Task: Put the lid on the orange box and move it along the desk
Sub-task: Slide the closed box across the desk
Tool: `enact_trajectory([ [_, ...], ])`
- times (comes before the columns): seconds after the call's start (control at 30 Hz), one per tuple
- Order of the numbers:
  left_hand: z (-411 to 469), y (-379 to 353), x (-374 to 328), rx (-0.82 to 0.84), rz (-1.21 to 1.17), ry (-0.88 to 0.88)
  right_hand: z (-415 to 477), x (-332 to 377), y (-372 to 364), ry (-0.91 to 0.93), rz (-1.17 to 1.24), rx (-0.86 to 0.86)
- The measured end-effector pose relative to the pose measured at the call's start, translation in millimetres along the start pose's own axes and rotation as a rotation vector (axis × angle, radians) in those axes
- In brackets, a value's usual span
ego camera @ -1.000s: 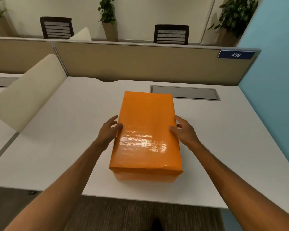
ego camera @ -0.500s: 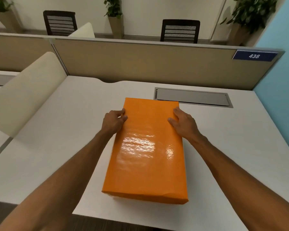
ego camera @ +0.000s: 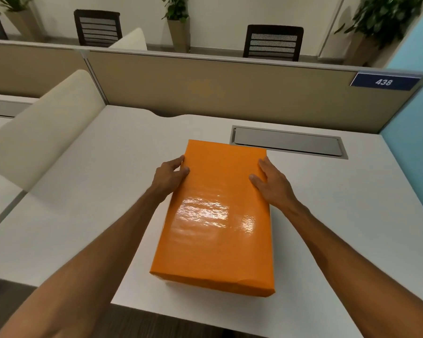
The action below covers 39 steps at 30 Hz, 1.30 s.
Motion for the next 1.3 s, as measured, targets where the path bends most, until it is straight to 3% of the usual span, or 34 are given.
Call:
enact_trajectory([
  [0.2, -51.8, 6.9, 30.7, -0.035, -0.182, 0.055, -64.3, -8.4, -3.4, -0.119, 0.35, -0.079],
  [0.5, -100.3, 11.8, 59.5, 0.082, -0.347, 0.168, -137.1, -21.5, -16.9, -0.253, 0.771, -0.003],
  [0.7, -112.5, 7.0, 54.4, 0.117, -0.484, 0.246, -146.0, -13.7, -17.8, -0.285, 1.059, 0.156],
  [1.3, -108.4, 95.7, 60.0, -0.019, -0.554, 0.207, -95.6, 65.8, -32.1, -0.241, 1.078, 0.218],
])
Point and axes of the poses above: each hand's wrist, its own z-axis towards the middle knuckle, its own y-axis out of the back of the hand, x = y × z, the point moved 3 cm from there along z, towards the middle knuckle, and after that the axes turned 8 degrees about -z, right-handed, at the moved point
